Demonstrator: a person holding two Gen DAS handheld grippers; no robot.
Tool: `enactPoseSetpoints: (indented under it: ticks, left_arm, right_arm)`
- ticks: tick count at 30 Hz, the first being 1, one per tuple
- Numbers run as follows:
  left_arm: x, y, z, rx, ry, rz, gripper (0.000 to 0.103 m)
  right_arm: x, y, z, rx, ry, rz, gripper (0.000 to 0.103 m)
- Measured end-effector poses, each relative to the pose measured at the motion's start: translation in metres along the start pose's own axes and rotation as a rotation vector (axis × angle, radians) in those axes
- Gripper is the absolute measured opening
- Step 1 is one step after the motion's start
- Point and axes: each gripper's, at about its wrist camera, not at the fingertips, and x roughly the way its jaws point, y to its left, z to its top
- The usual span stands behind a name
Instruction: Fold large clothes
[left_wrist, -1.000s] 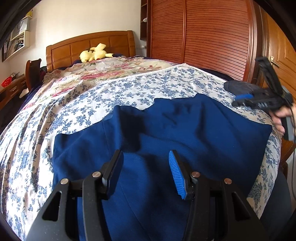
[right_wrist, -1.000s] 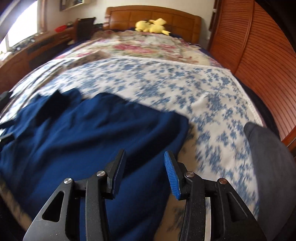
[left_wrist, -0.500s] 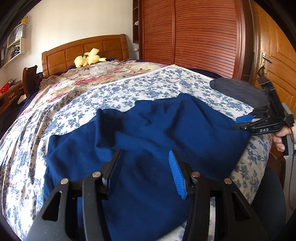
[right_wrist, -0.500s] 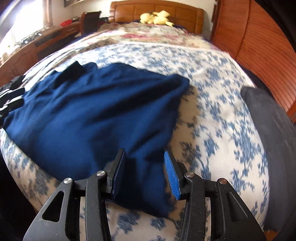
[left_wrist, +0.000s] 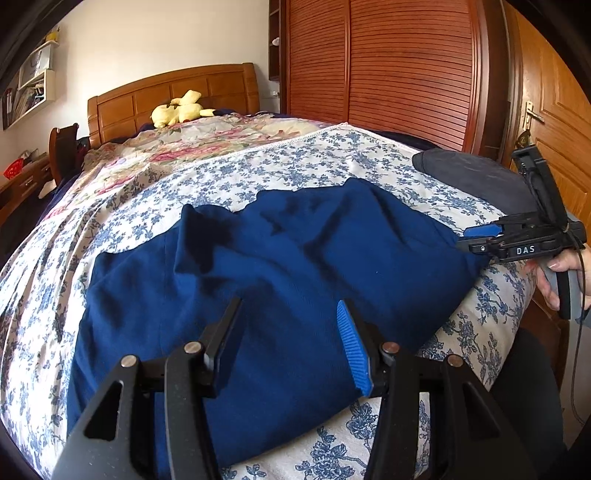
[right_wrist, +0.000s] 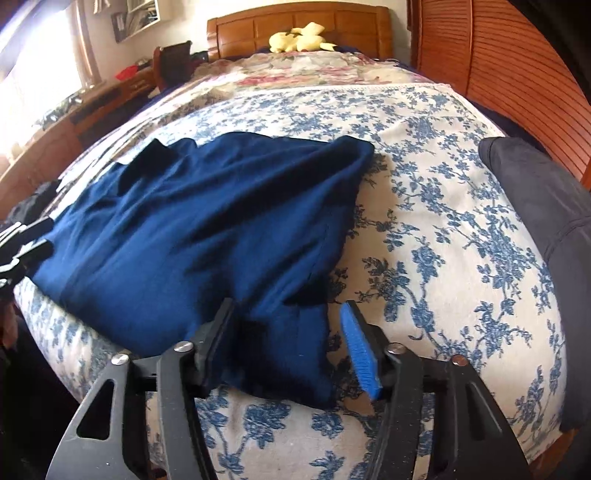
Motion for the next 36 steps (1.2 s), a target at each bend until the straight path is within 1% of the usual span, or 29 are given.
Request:
enactPoseSetpoints:
  ticks: [1,7,9,10,11,13,18,19,22,24,26,28,29,32,34,36]
  left_arm:
    - [0.001,0.0,0.0,-0.006,0.004,0.003,0.05]
    - [0.006,-0.001,-0.004,-0.015,0.025,0.016,0.05]
    - [0.008,-0.001,-0.006,-0.026,0.035,0.013,0.05]
    - [0.01,0.0,-0.008,-0.032,0.039,0.013,0.05]
    - [0.011,0.0,-0.01,-0.042,0.044,0.011,0.05]
    - [0.014,-0.001,-0.013,-0.049,0.056,0.001,0.05]
    - [0.023,-0.009,-0.018,-0.026,0.083,-0.01,0.05]
    - [0.025,-0.009,-0.019,-0.024,0.089,-0.009,0.05]
    - [0.028,-0.007,-0.022,-0.033,0.102,-0.019,0.05]
    - [0.03,-0.005,-0.025,-0.043,0.116,-0.024,0.05]
    - [0.031,-0.002,-0.028,-0.055,0.122,-0.026,0.05]
    - [0.032,-0.002,-0.03,-0.049,0.129,-0.026,0.05]
    - [0.033,-0.002,-0.031,-0.042,0.131,-0.021,0.05]
    - [0.034,-0.002,-0.032,-0.043,0.131,-0.02,0.05]
    - [0.031,-0.001,-0.031,-0.048,0.129,-0.022,0.05]
    - [0.027,0.003,-0.03,-0.061,0.123,-0.028,0.05]
  right_arm:
    - [0.001,0.0,0.0,0.003,-0.002,0.017,0.061]
    - [0.007,0.0,-0.001,0.016,0.012,0.014,0.062]
    - [0.008,-0.001,-0.004,0.02,0.015,0.004,0.066]
    - [0.009,-0.003,-0.005,0.022,0.024,-0.008,0.071]
    - [0.01,-0.005,-0.007,0.036,0.034,-0.018,0.072]
    - [0.01,-0.009,-0.011,0.06,0.035,0.001,0.072]
    - [0.008,-0.007,-0.018,0.086,0.035,0.031,0.072]
    - [0.008,-0.005,-0.019,0.084,0.037,0.045,0.071]
    - [0.009,0.001,-0.02,0.084,0.036,0.064,0.059]
    - [0.011,0.002,-0.019,0.095,0.037,0.072,0.057]
    - [0.012,0.001,-0.017,0.116,0.029,0.106,0.049]
    - [0.012,-0.002,-0.014,0.137,0.018,0.137,0.029]
    - [0.01,-0.002,-0.013,0.139,0.01,0.143,0.022]
    - [-0.006,0.006,-0.004,0.123,-0.06,0.154,0.015]
    - [-0.022,0.013,0.005,0.11,-0.118,0.159,0.015]
    - [-0.031,0.021,0.014,0.1,-0.151,0.165,0.014]
